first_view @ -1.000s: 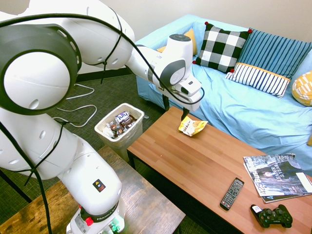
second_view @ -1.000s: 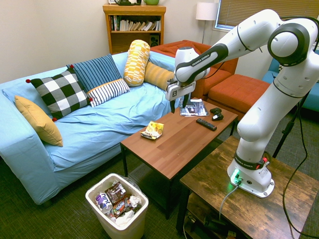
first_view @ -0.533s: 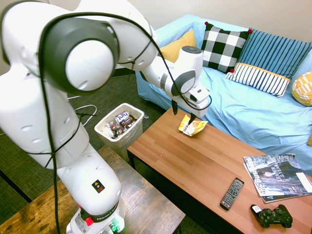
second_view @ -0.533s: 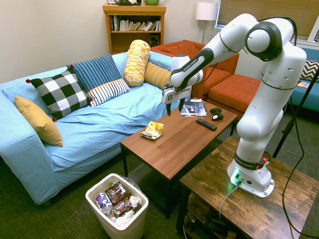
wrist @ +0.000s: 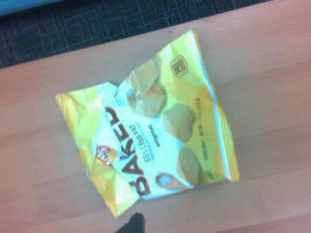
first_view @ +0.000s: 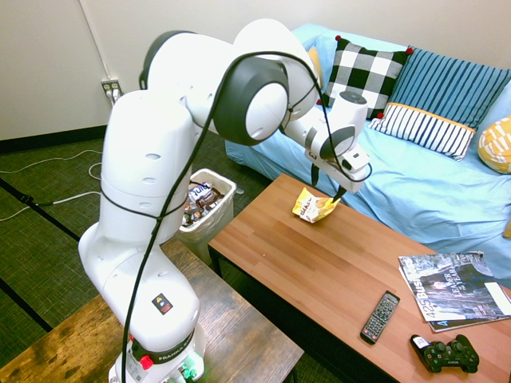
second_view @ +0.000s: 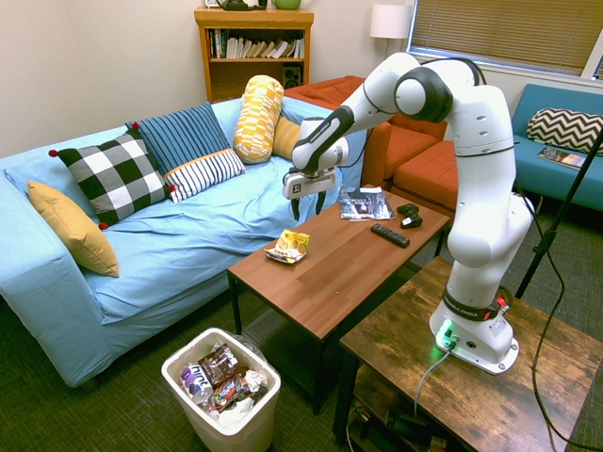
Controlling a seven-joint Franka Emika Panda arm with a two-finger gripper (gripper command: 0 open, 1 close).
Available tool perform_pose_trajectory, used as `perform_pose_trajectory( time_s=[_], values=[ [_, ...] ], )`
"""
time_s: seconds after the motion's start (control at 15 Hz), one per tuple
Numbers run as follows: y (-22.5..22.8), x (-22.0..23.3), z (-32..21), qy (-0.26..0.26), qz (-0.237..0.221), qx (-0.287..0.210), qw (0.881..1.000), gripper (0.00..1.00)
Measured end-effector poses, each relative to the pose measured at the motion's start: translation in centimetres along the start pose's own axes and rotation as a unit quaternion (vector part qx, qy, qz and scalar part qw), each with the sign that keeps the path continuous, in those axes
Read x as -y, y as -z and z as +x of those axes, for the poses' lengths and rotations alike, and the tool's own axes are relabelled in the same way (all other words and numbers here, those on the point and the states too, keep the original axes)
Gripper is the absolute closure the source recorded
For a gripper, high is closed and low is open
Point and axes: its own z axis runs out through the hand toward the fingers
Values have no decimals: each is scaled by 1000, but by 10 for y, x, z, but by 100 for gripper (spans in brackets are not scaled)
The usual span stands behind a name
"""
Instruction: Throw the chip bag in the trash bin
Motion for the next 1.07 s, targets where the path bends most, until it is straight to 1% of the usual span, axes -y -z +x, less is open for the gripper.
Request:
perform_pose_trajectory(
  time_s=[0.2,0.33,0.53,0.73,0.93,1.0,1.07],
  values=[
    [-33,18,27,-11,-10,5,1000,0],
    [-53,24,35,-19,-17,16,1000,0],
    [-76,31,35,-27,-21,43,998,0],
    [-98,36,34,-27,-28,59,997,0],
    [-110,39,33,-25,-32,74,996,0],
    [-113,40,32,-22,-31,78,996,100],
    [-116,42,31,-21,-30,82,996,100]
  ],
)
